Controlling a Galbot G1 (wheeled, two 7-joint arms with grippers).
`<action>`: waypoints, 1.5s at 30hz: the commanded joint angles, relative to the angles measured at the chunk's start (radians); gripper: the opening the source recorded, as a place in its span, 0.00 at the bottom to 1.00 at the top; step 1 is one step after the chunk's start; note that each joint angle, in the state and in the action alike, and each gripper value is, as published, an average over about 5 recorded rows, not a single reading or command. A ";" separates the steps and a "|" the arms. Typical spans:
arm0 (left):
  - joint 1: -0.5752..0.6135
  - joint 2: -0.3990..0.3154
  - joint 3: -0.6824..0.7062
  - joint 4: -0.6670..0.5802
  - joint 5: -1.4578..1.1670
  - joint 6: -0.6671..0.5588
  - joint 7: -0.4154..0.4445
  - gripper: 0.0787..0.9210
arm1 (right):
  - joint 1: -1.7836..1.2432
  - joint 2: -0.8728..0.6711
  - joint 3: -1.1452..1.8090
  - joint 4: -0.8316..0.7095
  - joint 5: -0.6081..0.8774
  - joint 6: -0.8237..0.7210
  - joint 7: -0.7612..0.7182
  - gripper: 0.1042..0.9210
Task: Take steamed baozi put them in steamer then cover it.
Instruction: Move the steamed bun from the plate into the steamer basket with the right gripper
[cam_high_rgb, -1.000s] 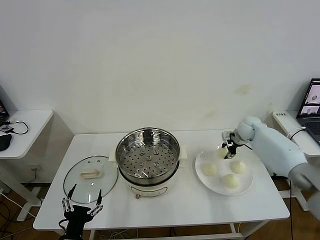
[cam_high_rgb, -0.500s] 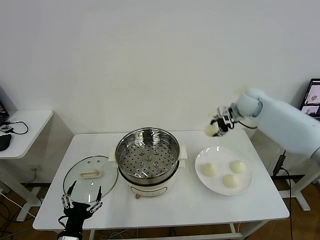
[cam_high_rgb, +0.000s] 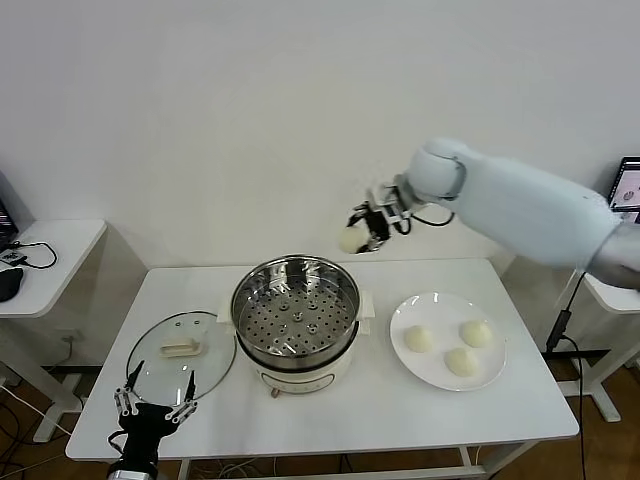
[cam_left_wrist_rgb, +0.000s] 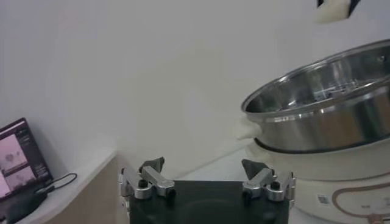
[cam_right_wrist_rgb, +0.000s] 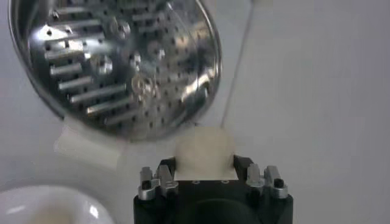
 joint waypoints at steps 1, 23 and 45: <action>0.006 0.002 -0.020 -0.002 -0.007 -0.001 0.000 0.88 | 0.035 0.190 -0.109 -0.006 -0.020 0.115 0.028 0.61; 0.015 -0.011 -0.036 -0.023 -0.011 -0.002 -0.001 0.88 | -0.160 0.335 -0.111 -0.244 -0.494 0.456 0.120 0.61; 0.018 -0.014 -0.030 -0.042 -0.010 0.000 -0.001 0.88 | -0.111 0.301 -0.086 -0.226 -0.472 0.487 0.133 0.86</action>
